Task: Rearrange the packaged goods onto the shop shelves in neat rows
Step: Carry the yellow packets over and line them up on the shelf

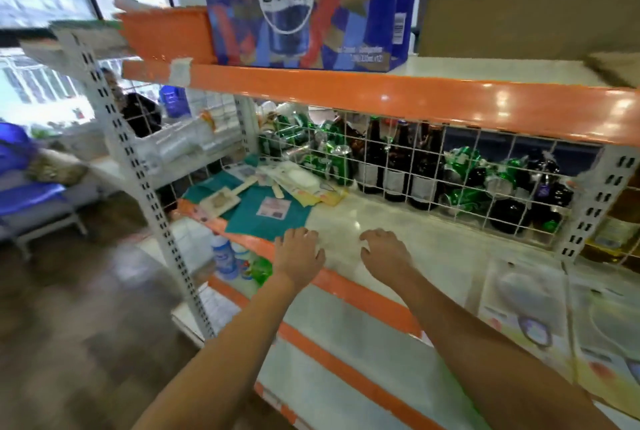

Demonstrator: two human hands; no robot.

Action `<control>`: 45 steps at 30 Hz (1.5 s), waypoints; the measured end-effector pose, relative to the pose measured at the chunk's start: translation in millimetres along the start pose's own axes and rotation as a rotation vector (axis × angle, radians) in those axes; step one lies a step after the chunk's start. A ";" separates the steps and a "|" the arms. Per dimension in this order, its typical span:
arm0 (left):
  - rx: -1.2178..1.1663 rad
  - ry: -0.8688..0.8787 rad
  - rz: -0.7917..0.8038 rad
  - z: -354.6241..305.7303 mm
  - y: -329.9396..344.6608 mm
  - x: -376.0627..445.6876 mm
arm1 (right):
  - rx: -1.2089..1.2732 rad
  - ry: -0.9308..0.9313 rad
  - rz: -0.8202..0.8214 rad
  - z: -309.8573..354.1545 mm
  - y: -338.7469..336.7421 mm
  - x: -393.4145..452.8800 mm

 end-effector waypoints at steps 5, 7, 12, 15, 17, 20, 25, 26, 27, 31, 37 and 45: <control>0.013 -0.071 -0.001 70.6 -5.3 12.8 | 0.012 -0.056 -0.041 60.9 14.7 43.3; -0.011 -0.099 0.005 96.1 -4.8 19.0 | 0.013 -0.061 -0.030 81.3 23.3 58.0; -0.040 -0.150 0.045 144.9 6.0 27.8 | -0.005 -0.047 0.033 116.3 52.9 85.6; -0.050 -0.169 0.061 164.0 14.5 36.2 | -0.023 -0.034 0.059 123.6 62.8 104.1; -0.062 -0.173 0.050 172.6 16.6 46.2 | -0.037 -0.020 0.063 124.0 63.2 121.8; -0.080 -0.175 0.002 182.8 18.8 68.1 | -0.003 0.006 0.057 121.8 62.3 152.9; -0.088 -0.198 -0.045 193.4 22.5 110.5 | 0.015 0.022 0.013 110.3 64.2 210.1; -0.085 -0.201 -0.052 194.5 22.2 119.8 | 0.031 0.033 0.013 107.6 64.1 221.8; -0.088 -0.200 -0.055 195.8 21.8 128.8 | 0.047 0.044 0.019 105.1 64.1 232.9; -0.137 -0.181 -0.039 196.7 23.5 159.2 | 0.054 0.081 0.071 95.4 67.7 268.9; -0.154 -0.169 -0.044 196.6 36.3 185.6 | 0.051 0.081 0.169 91.7 77.2 293.5; -0.145 -0.128 -0.031 195.6 40.7 199.9 | -0.120 0.007 0.020 94.9 73.0 290.8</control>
Point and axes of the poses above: each hand's wrist, its own x-axis towards the middle knuckle, its own y-axis out of the palm, z = x × y, the point moved 3 cm from there along x, towards the middle knuckle, and after that the axes turned 1 degree about -z, right-handed, at the moved point
